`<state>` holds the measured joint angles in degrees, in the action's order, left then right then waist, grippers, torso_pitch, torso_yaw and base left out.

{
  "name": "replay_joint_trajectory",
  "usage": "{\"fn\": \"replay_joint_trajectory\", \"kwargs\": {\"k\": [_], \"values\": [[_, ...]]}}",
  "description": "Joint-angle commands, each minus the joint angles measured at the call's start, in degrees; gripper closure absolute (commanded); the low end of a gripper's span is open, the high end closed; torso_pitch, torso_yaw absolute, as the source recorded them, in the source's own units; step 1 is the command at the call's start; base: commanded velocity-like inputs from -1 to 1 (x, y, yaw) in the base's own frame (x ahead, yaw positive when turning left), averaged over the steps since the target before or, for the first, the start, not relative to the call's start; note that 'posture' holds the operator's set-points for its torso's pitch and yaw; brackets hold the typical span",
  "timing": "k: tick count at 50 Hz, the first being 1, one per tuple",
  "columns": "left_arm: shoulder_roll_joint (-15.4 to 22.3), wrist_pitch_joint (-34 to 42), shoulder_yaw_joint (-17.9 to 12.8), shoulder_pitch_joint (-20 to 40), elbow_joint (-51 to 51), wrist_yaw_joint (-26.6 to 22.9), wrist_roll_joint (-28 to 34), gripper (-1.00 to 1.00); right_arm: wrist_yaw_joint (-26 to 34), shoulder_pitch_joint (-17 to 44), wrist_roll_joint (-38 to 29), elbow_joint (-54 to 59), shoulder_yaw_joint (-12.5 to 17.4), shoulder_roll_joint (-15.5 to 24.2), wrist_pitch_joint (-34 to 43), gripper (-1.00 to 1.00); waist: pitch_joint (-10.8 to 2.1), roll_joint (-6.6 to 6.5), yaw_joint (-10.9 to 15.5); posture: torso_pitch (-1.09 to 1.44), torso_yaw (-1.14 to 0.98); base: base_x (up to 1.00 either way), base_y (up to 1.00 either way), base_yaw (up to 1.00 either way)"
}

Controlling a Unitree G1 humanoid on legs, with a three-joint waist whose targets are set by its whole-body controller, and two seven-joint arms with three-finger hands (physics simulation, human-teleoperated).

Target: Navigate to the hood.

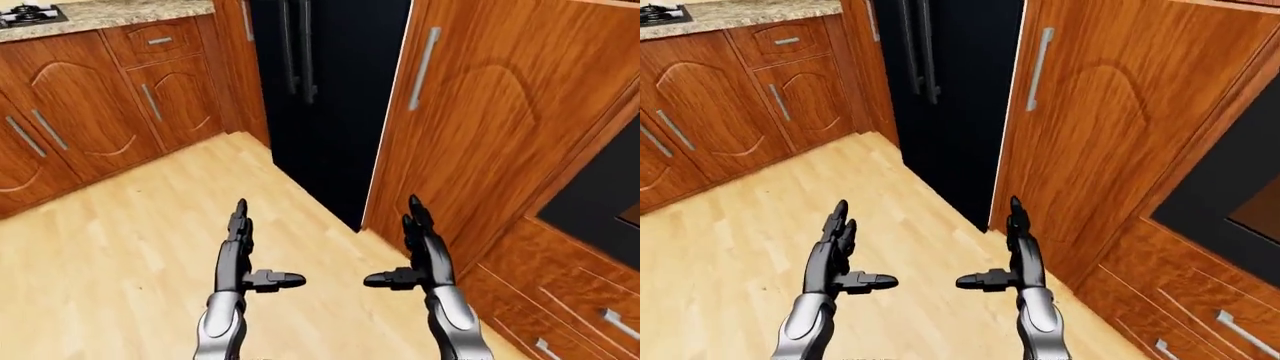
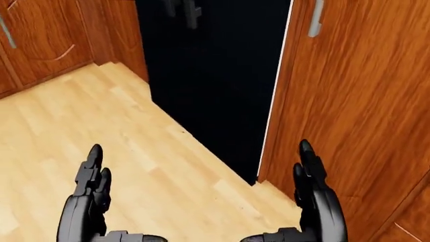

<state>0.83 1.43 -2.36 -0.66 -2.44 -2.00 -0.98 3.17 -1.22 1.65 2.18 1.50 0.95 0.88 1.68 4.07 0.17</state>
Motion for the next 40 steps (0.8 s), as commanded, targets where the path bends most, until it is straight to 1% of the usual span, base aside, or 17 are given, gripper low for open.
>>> {"fn": "replay_joint_trajectory", "kwargs": {"k": [1,3,5,8,12,15,16,17,18,21,26,28,29,30,32,34,40], "values": [[0.26,-1.53,0.15,0.81,2.16,-0.16,-0.1,-1.0,-0.11,0.77,0.07,-1.87,0.29,-0.05,-1.45,-1.0,-0.57,-0.94,-0.37,0.0,0.0,0.0,0.0,0.46],[0.26,-1.53,0.15,0.81,2.16,-0.16,-0.1,-1.0,-0.06,0.92,0.07,-1.46,0.33,-0.01,-1.69,-1.0,-0.47,-0.04,0.14,0.0,0.0,0.0,0.0,0.47],[0.26,-1.53,0.15,0.81,2.16,-0.16,-0.1,-1.0,-0.07,0.8,0.06,-1.77,0.29,-0.03,-1.54,-1.0,-0.96,-0.73,0.31,0.0,0.0,0.0,0.0,0.47],[0.26,-1.53,0.15,0.81,2.16,-0.16,-0.1,-1.0,-0.09,0.94,0.08,-1.49,0.34,-0.05,-1.63,-1.0,-0.36,-2.54,0.18,0.0,0.0,0.0,0.0,0.47],[0.26,-1.53,0.15,0.81,2.16,-0.16,-0.1,-1.0,-0.17,0.91,0.14,-1.5,0.36,-0.08,-1.53,-1.0,-0.26,-5.78,-0.15,0.0,0.0,0.0,0.0,0.47],[0.26,-1.53,0.15,0.81,2.16,-0.16,-0.1,-1.0,-0.16,0.93,0.27,-1.32,0.42,-0.07,-1.55,-1.0,-1.02,-9.98,0.17,0.0,0.0,0.0,0.0,0.47],[0.26,-1.53,0.15,0.81,2.16,-0.16,-0.1,-1.0,-0.12,0.84,0.33,-1.52,0.42,-0.06,-1.39,-1.0,-0.71,-7.56,0.74,0.0,0.0,0.0,0.0,0.48],[0.26,-1.53,0.15,0.81,2.16,-0.16,-0.1,-1.0,-0.27,0.79,0.38,-1.81,0.51,-0.07,-1.26,-1.0,-1.03,-8.23,0.49,0.0,0.0,0.0,0.0,0.46],[0.26,-1.53,0.15,0.81,2.16,-0.16,-0.1,-1.0,-0.38,0.64,0.44,-2.33,0.52,-0.1,-0.84,-1.0,-1.13,-7.79,1.13,0.0,0.0,0.0,0.0,0.47],[0.26,-1.53,0.15,0.81,2.16,-0.16,-0.1,-1.0,-0.27,1.06,0.63,-1.3,0.71,0.0,-1.37,-1.0,-1.13,-6.24,1.26,0.0,0.0,0.0,0.0,0.47],[0.26,-1.53,0.15,0.81,2.16,-0.16,-0.1,-1.0,-0.19,0.86,0.5,-1.82,0.51,0.04,-1.15,-1.0,-0.3,-3.03,0.7,0.0,0.0,0.0,0.0,0.47],[0.26,-1.53,0.15,0.81,2.16,-0.16,-0.1,-1.0,-0.13,0.49,0.34,-2.52,0.31,0.0,-0.87,-1.0,-0.43,-0.56,0.57,0.0,0.0,0.0,0.0,0.46],[0.26,-1.53,0.15,0.81,2.16,-0.16,-0.1,-1.0,-0.03,0.7,0.35,-1.97,0.38,0.04,-1.17,-1.0,-1.18,1.53,0.34,0.0,0.0,0.0,0.0,0.47],[0.26,-1.53,0.15,0.81,2.16,-0.16,-0.1,-1.0,0.02,0.84,0.32,-1.53,0.42,0.06,-1.48,-1.0,-0.83,-0.71,-0.25,0.0,0.0,0.0,0.0,0.46],[0.26,-1.53,0.15,0.81,2.16,-0.16,-0.1,-1.0,0.05,0.74,0.3,-1.67,0.4,0.04,-1.45,-1.0,-0.4,-0.28,0.04,0.0,0.0,0.0,0.0,0.45],[0.26,-1.53,0.15,0.81,2.16,-0.16,-0.1,-1.0,0.09,0.85,0.25,-1.4,0.41,0.04,-1.65,-1.0,-0.99,-0.84,0.19,0.0,0.0,0.0,0.0,0.43],[0.26,-1.53,0.15,0.81,2.16,-0.16,-0.1,-1.0,0.1,0.57,0.16,-2.18,0.26,-0.03,-1.23,-1.0,-0.21,-4.72,-0.08,0.0,0.0,0.0,0.0,0.43]]}}
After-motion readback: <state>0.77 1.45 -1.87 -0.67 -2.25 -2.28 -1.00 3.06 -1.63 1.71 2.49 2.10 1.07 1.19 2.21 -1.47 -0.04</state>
